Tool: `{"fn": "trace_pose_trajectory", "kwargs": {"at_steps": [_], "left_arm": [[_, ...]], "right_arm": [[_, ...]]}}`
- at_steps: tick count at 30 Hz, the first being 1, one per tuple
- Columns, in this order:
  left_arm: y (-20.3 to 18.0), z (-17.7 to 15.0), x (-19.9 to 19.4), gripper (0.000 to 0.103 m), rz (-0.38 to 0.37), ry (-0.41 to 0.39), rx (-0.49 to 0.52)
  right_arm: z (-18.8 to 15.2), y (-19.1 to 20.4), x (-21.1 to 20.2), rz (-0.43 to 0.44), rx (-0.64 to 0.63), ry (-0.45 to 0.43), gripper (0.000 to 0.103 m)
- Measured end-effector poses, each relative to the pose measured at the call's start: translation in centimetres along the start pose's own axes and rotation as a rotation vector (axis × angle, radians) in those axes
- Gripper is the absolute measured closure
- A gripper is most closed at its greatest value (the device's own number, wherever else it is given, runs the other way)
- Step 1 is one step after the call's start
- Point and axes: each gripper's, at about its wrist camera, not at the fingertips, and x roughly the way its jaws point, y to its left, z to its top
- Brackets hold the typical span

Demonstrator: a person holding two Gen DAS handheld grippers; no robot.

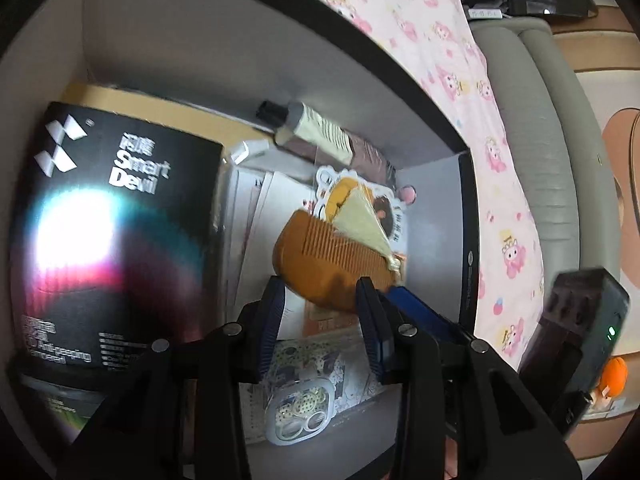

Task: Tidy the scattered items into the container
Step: 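Open the left gripper to release the comb onto the card and withdraw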

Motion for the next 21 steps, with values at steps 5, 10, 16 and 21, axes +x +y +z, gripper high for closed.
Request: {"fn": "trace_pose_trajectory", "kwargs": {"at_steps": [5,10,16,21], "left_arm": [[-0.9,-0.7,-1.3,0.066,0.022,-0.048,0.023],[-3.6,-2.9,-4.6,0.059,0.075,-0.141,0.147],[-5.0,-6.2,-9.1,0.052,0.124,-0.264,0.288],[-4.9,-9.8,-11.2,0.052,0.168,-0.294,0.364]], "right_arm": [[0.2,-0.3,0.0,0.019,0.01,-0.004,0.06],[-0.8,0.2,-2.6,-0.022,-0.008,-0.091,0.06],[-4.4,1.9,-8.5,-0.086,-0.04,-0.281,0.051],[-7.9,3.0,-10.3,-0.057,-0.018,-0.307,0.05]]}}
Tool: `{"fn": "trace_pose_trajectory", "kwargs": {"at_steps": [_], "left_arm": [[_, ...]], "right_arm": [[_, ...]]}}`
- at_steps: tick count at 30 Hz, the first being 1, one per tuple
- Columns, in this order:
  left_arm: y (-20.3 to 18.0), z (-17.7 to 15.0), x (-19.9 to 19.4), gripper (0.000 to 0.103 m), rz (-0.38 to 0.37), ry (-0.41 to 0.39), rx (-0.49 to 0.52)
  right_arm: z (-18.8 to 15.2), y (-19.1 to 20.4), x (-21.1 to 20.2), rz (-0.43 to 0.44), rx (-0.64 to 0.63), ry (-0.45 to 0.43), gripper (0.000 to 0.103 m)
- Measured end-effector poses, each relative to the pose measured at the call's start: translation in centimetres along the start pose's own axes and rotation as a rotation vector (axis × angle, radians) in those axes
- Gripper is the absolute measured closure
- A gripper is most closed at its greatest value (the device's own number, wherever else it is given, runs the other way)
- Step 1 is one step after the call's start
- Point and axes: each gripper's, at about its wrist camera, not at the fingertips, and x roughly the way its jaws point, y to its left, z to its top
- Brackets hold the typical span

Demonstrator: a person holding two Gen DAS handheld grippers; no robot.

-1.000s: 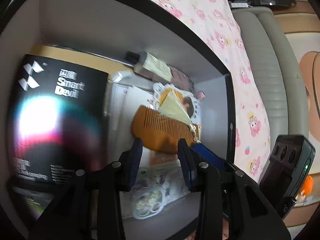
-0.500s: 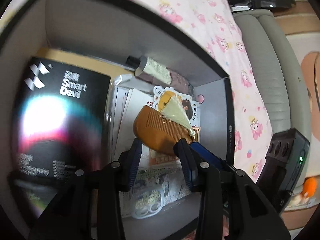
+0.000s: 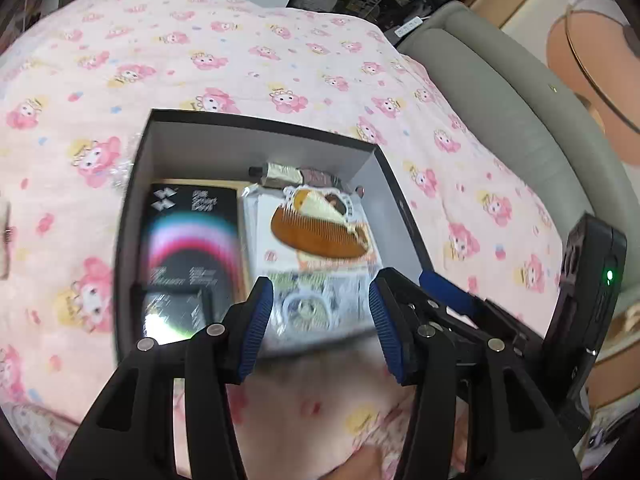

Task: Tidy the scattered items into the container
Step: 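Open the left gripper to release the comb onto the card and withdraw, then move the left gripper back to the white fluffy pouch beside the cloth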

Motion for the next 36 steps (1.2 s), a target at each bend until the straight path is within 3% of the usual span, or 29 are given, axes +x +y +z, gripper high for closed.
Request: {"fn": "trace_pose_trajectory", "kwargs": {"at_steps": [8,18,25,36], "left_arm": [[0.2,-3.0,-5.3,0.052,0.045,-0.046,0.061],[4.6,-5.5,-9.2,0.053,0.101,-0.067,0.037],[9.6,-7.2,-12.0,0.054,0.153,-0.092,-0.047],[21.2,-9.6,-15.7,0.054,0.241,-0.141,-0.258]], "right_arm": [[-2.1,3.5,-3.4,-0.037,-0.088,-0.056,0.05],[-4.6,9.4,-4.2,0.007,-0.207,-0.028,0.05],[-6.2,14.6,-2.8,0.055,-0.278,0.026,0.05],[-8.3,26.5,2.0,0.128,-0.444,0.122,0.05]]}}
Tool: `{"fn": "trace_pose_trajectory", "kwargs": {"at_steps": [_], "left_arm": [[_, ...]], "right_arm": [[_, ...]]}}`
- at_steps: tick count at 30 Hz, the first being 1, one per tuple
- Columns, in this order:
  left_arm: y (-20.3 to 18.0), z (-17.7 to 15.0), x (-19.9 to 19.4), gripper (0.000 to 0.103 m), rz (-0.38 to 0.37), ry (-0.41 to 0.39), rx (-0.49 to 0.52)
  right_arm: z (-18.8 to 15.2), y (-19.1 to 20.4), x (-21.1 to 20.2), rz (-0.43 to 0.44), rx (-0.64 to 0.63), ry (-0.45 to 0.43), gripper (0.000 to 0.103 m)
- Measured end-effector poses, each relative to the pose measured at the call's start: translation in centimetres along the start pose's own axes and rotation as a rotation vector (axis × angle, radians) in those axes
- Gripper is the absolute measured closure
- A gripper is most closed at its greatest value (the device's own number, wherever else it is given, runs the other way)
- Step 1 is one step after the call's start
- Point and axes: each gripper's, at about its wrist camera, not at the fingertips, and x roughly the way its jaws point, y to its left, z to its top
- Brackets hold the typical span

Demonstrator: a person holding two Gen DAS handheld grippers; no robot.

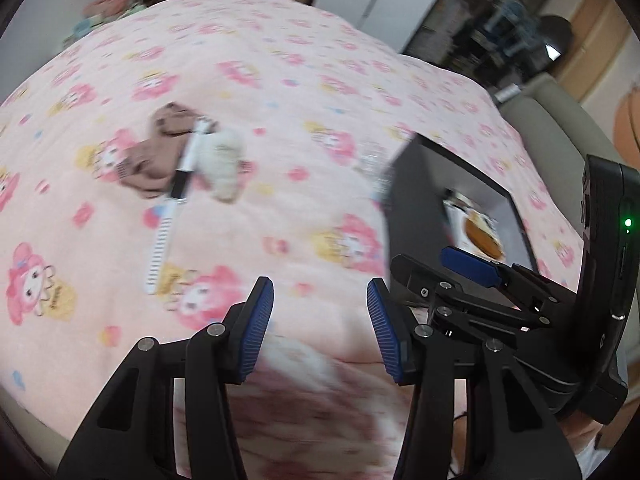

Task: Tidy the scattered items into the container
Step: 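Move the left gripper back to the white fluffy pouch beside the cloth, then grasp the white fluffy pouch with the left gripper and lift it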

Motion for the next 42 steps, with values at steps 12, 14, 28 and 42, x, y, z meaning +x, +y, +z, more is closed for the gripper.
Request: {"fn": "trace_pose_trajectory", "kwargs": {"at_steps": [12,14,28,42], "left_arm": [[9.2,3.8,4.7,0.054,-0.018,0.023,-0.183],[10.3,4.9,6.1,0.054,-0.026,0.025,-0.208],[14.5,11.5,17.1,0.054,-0.137,0.145,-0.336],[10.3,9.0,12.0,0.077,-0.14,0.101,-0.279]], "right_arm": [[4.3,5.5,8.7,0.073,-0.05,0.118,0.05],[5.1,5.7,10.2,0.073,-0.052,0.131,0.05],[8.7,6.6,19.9,0.166,-0.06,0.211,0.05],[7.9,4.8,15.3,0.299,-0.005,0.169,0.063]]}}
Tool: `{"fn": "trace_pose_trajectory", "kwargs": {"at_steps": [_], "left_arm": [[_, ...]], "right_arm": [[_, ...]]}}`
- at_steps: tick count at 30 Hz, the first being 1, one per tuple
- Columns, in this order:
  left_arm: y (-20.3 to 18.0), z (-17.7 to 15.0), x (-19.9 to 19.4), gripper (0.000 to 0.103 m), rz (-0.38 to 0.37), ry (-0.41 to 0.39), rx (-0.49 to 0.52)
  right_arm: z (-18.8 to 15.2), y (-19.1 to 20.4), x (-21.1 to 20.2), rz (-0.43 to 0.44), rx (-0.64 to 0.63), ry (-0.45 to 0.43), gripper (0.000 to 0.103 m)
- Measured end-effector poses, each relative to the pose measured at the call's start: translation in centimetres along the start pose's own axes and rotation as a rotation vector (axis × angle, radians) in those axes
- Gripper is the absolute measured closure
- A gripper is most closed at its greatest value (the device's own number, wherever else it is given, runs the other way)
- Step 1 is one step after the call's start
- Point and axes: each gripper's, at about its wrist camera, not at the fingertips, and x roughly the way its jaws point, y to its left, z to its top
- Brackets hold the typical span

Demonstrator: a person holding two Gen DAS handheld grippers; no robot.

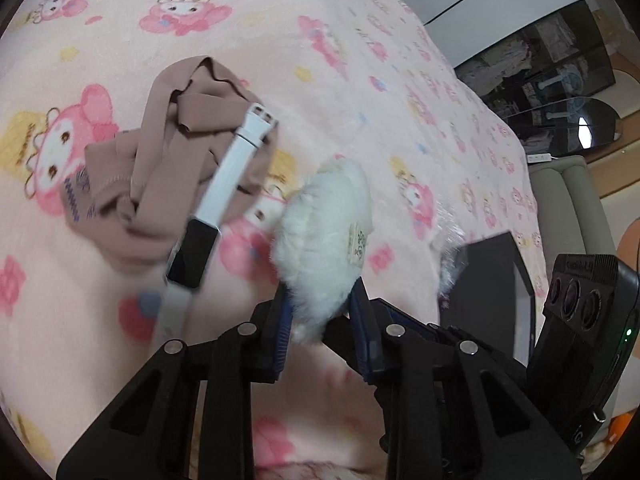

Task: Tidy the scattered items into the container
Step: 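Grasp the white fluffy pouch with the left gripper and lift it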

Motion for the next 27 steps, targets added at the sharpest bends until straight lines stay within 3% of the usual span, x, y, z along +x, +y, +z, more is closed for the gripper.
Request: {"fn": "trace_pose_trajectory", "kwargs": {"at_steps": [5,10,18,27], "left_arm": [[-3.4,-4.4,-2.9,0.077,-0.087,0.034,0.025],[-6.9,-9.9,-4.6,0.077,-0.072,0.06,0.097],[-12.1,-17.3,-1.7,0.077,-0.015,0.161,0.198],[-16.2,-21.7,2.3,0.077,0.04,0.255,0.28]], "right_arm": [[-3.9,0.5,-5.4,0.032,-0.009,-0.016,0.063],[-8.8,0.7,-9.9,0.006,-0.033,-0.041,0.063],[-16.2,-3.4,-13.5,-0.025,0.012,-0.018,0.063],[-21.5,-10.8,-15.6,-0.091,0.174,-0.022,0.063]]}}
